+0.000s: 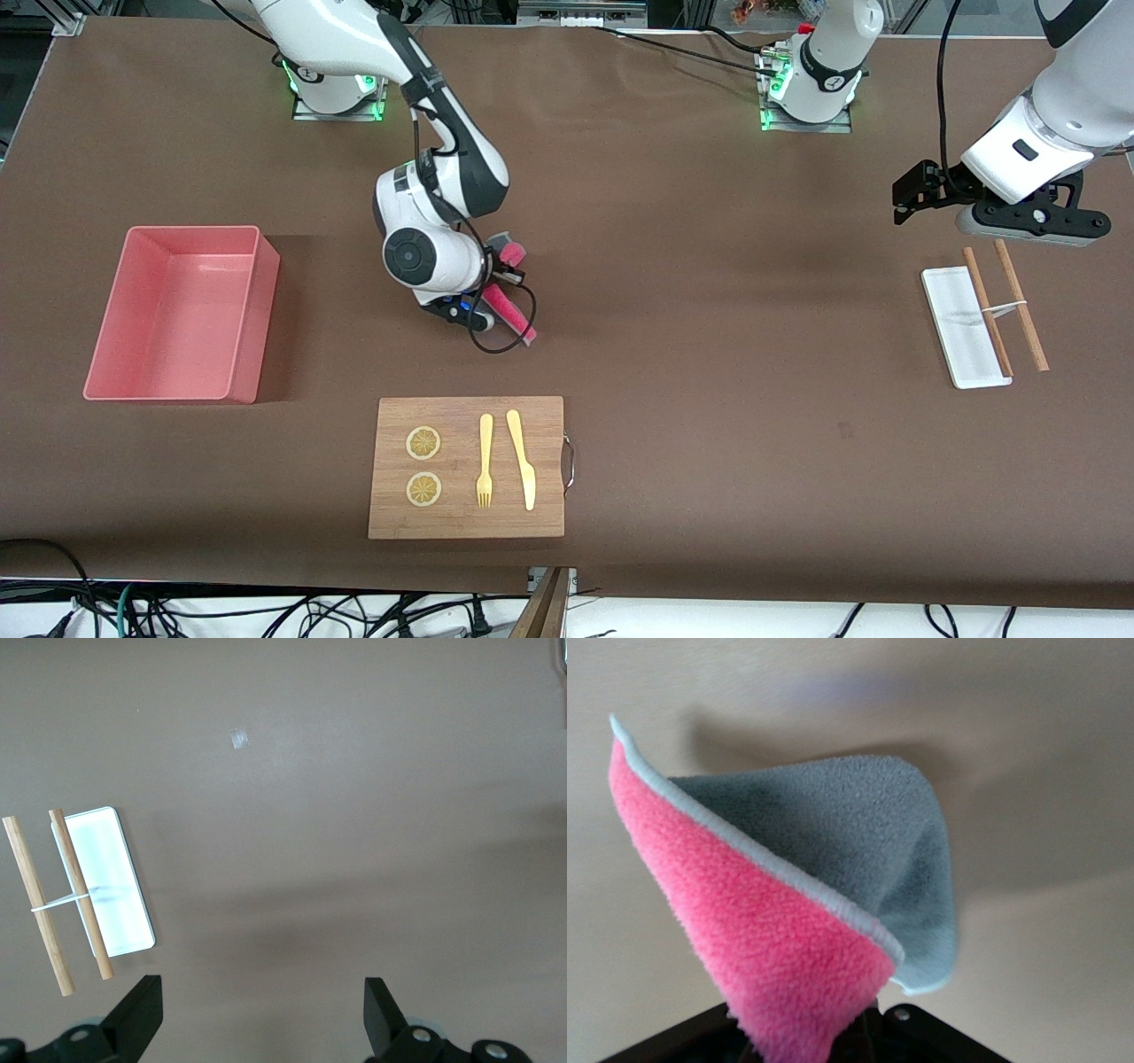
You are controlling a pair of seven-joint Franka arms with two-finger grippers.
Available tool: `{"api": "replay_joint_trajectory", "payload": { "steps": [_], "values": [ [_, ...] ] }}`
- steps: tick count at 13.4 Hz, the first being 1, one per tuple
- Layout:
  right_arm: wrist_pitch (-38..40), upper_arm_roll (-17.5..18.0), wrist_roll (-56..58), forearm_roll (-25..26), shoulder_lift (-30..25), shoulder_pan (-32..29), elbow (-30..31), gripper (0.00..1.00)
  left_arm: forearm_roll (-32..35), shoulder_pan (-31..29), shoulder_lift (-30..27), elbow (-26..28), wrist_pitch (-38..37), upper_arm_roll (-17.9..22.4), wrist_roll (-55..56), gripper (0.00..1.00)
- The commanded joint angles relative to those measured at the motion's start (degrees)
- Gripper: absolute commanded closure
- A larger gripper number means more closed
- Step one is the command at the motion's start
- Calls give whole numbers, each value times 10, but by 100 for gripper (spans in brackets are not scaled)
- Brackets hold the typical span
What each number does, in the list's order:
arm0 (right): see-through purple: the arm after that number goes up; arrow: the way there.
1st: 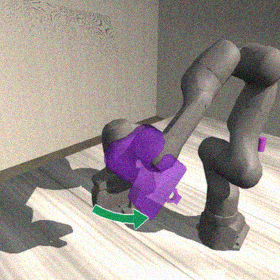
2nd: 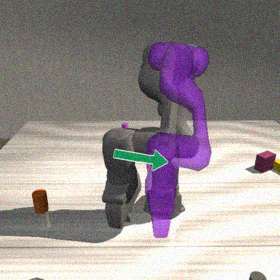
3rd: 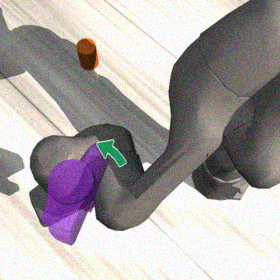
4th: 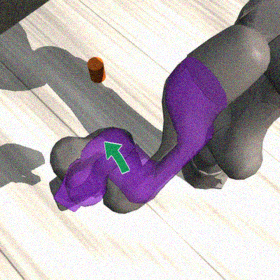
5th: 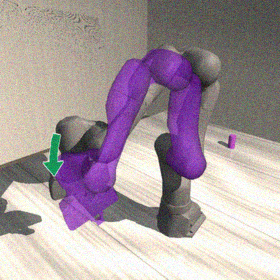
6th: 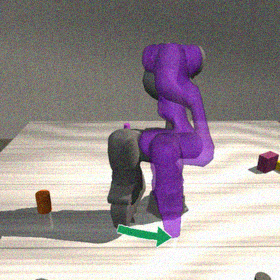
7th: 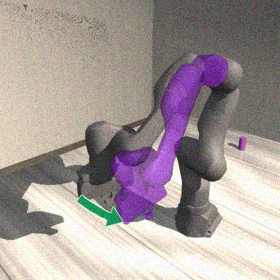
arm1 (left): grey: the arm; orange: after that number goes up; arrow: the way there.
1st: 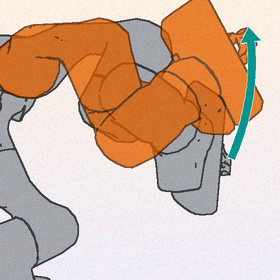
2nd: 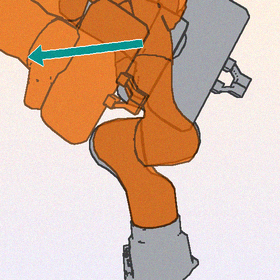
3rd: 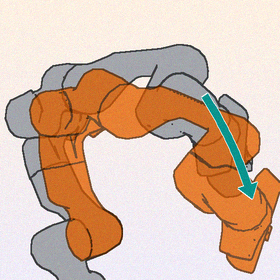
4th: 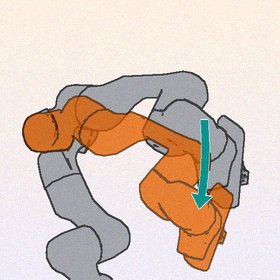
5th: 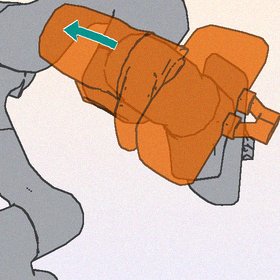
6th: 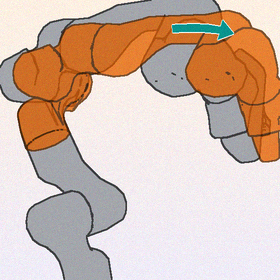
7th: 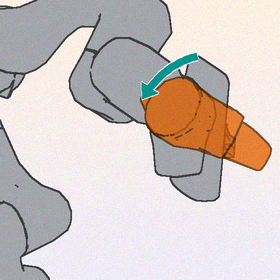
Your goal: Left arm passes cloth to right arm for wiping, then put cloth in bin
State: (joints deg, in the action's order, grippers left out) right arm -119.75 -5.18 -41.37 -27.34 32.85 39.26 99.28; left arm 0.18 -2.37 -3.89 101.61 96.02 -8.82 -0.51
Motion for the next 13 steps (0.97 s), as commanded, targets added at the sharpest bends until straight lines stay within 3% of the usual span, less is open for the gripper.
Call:
{"api": "replay_joint_trajectory", "payload": {
  "steps": [1, 6, 13],
  "values": [
    [24, -3, -18, -3, -2, -8, -14, 100, -7, -2, 3, -7, 0, 0, 2, 0],
    [19, -11, 25, 1, -1, -74, 40, 100, -7, -2, 3, -7, -12, 0, 2, 0],
    [22, -112, 315, 8, -3, -123, 96, 100, -7, -1, 3, -9, -12, -1, 6, 0]
  ]
}}
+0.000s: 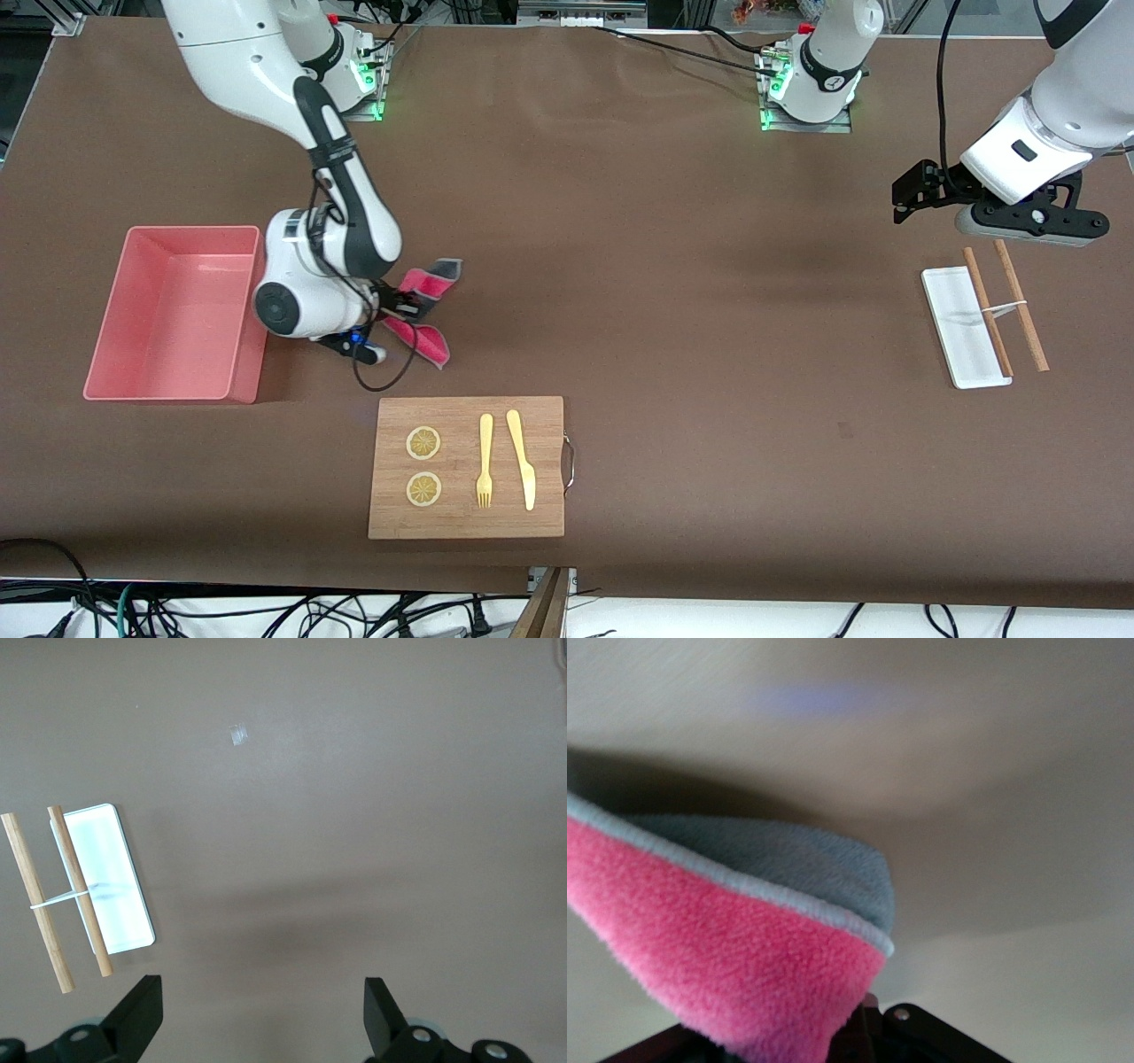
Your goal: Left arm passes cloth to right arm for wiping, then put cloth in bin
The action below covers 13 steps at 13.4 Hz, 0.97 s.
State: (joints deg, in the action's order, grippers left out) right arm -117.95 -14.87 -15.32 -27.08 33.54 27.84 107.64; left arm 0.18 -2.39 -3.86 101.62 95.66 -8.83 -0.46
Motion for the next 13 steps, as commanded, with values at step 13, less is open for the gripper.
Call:
{"api": "replay_joint_trajectory", "payload": {
  "steps": [13],
  "values": [
    [129, -59, 152, 211, -186, -86, 4, 100, -7, 7, 3, -18, -9, -4, 8, 0]
  ]
}}
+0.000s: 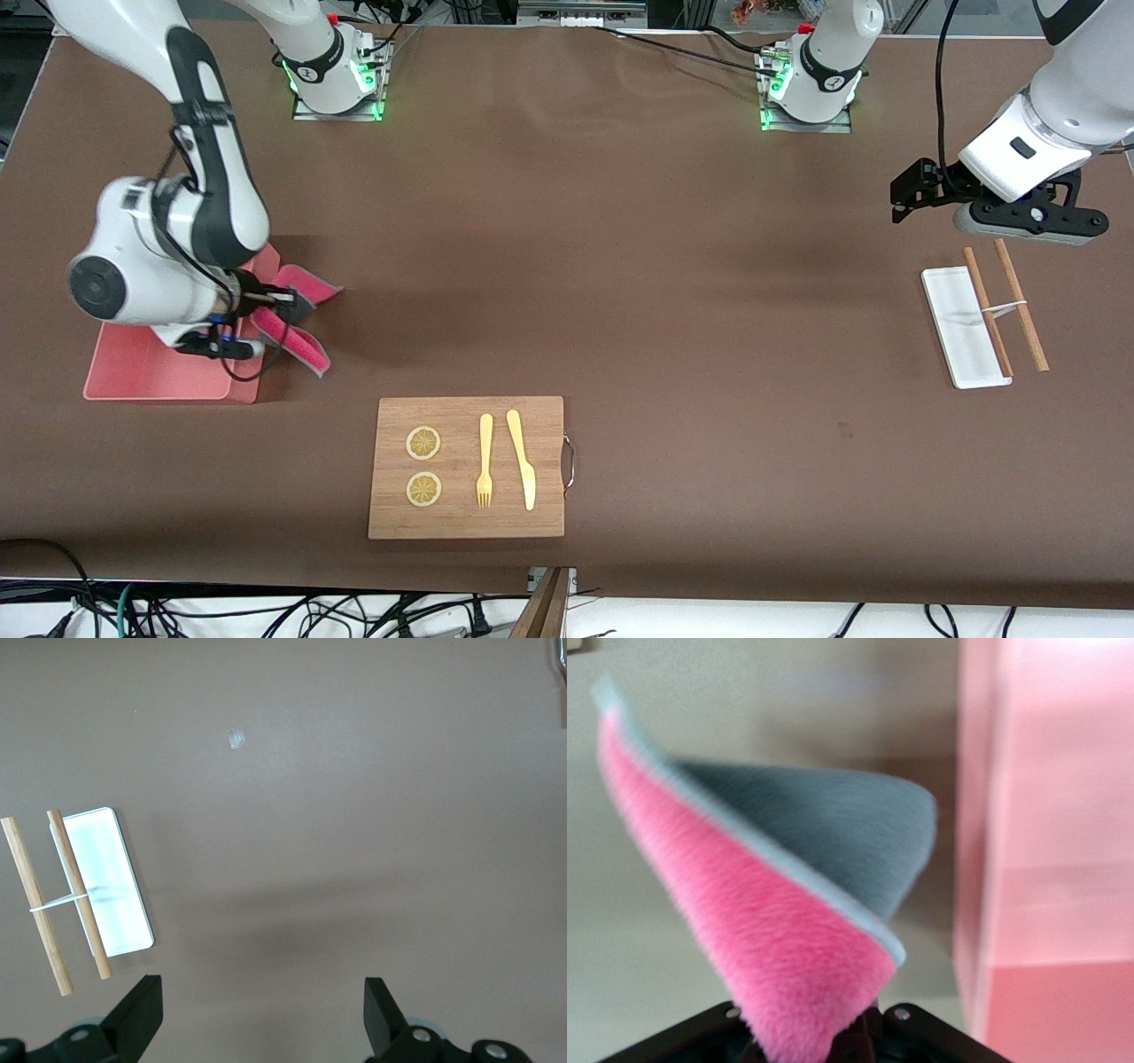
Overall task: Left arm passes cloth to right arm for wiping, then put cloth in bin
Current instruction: 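Move the cloth over the pink bin and open the right gripper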
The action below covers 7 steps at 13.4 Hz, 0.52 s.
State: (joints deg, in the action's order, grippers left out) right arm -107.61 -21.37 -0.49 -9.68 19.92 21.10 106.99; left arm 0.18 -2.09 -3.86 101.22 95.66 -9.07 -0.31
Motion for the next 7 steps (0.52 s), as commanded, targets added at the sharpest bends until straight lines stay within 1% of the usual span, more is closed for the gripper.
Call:
{"api": "replay_joint_trajectory", "payload": {
  "steps": [1, 4, 5, 7],
  "values": [
    [36, 5, 6, 61, -70, -26, 10, 100, -7, 4, 3, -14, -9, -6, 7, 0],
    [59, 5, 29, 123, -111, -56, 4, 100, -6, 3, 11, -25, -8, -7, 7, 0],
    [61, 5, 62, 127, -118, -69, 2, 100, -6, 3, 11, -27, -8, -7, 7, 0],
    [53, -5, 108, 128, -115, -82, -5, 93, -6, 3, 11, -27, -9, -6, 7, 0]
  ]
}}
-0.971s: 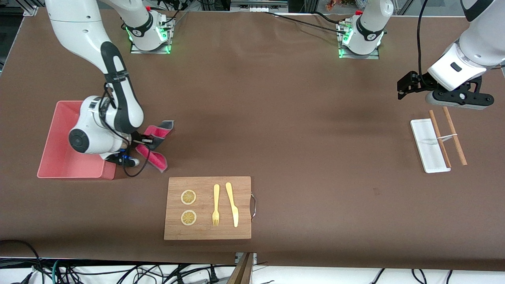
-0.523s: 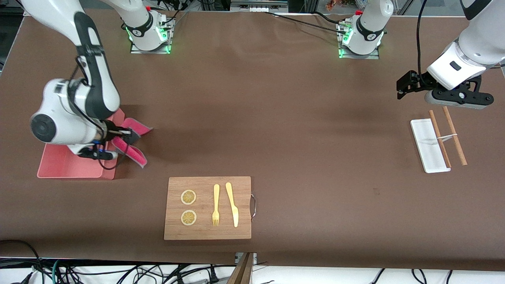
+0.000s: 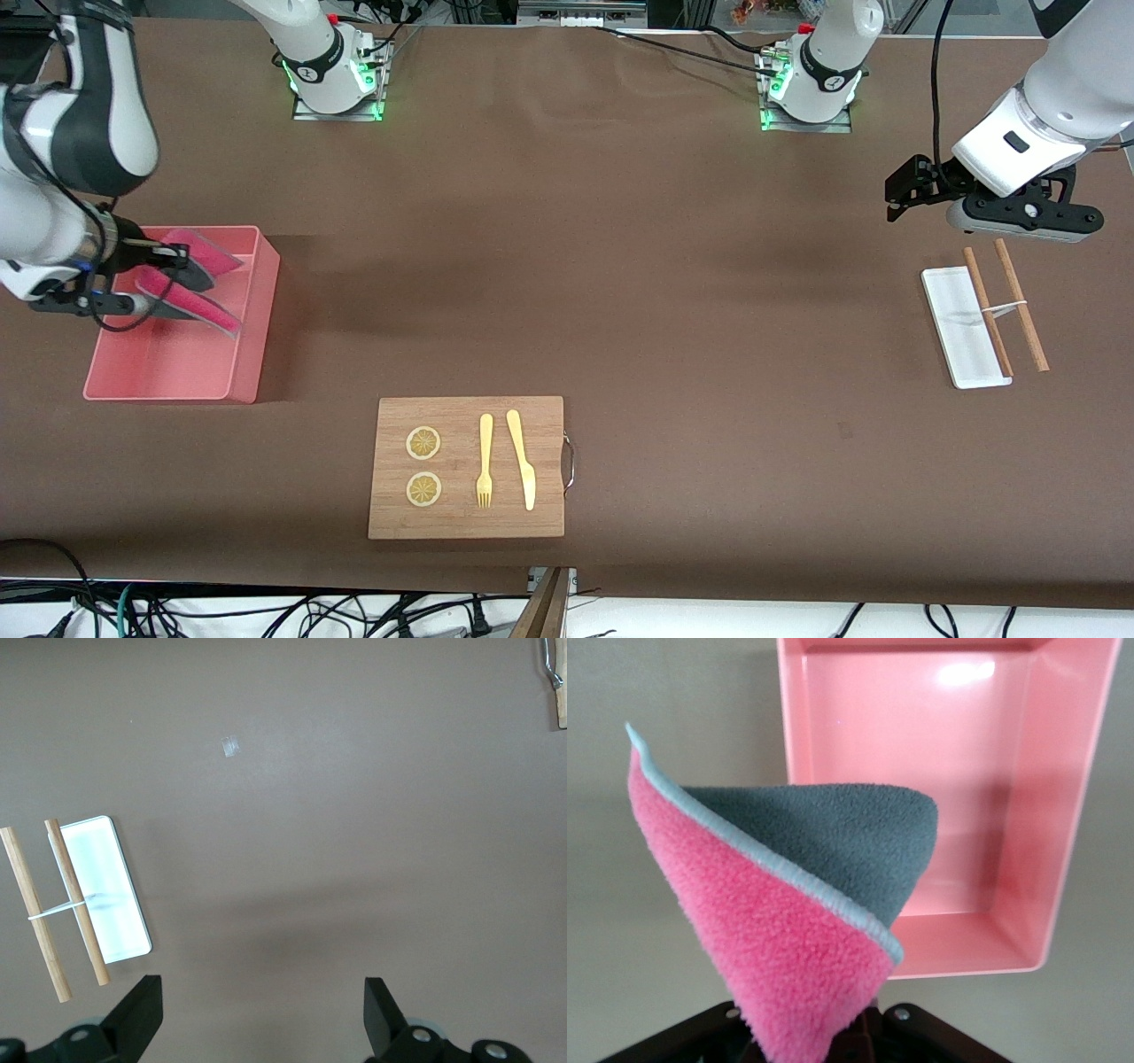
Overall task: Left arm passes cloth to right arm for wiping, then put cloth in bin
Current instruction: 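Move the cloth over the pink bin and open the right gripper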
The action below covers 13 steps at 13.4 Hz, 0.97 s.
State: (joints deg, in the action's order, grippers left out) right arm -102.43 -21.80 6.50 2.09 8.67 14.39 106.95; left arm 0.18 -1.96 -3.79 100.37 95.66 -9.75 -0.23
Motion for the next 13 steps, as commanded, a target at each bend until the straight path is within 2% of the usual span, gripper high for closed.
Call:
{"api": "replay_joint_trajectory", "payload": {
  "steps": [1, 4, 7, 9, 10, 13],
  "values": [
    [-7, -3, 39, 13, -1, -15, -4, 92, -6, 2, 10, -18, -9, 0, 6, 0],
    [-83, -4, 39, 12, 8, -16, -5, 89, -6, 2, 11, -18, -9, 0, 6, 0],
    [-152, -4, 39, 13, 30, -16, -5, 61, -6, 1, 11, -18, -10, 1, 6, 0],
    [-159, -4, 38, 9, 36, -16, -4, 17, -6, 1, 11, -18, -10, 0, 6, 0],
    [-159, -4, 38, 9, 36, -16, -3, 1, -6, 1, 11, -18, -9, 0, 6, 0],
    [-159, -4, 36, 3, 32, -15, -5, 1, -6, 1, 11, -18, -9, 1, 6, 0]
  ]
}}
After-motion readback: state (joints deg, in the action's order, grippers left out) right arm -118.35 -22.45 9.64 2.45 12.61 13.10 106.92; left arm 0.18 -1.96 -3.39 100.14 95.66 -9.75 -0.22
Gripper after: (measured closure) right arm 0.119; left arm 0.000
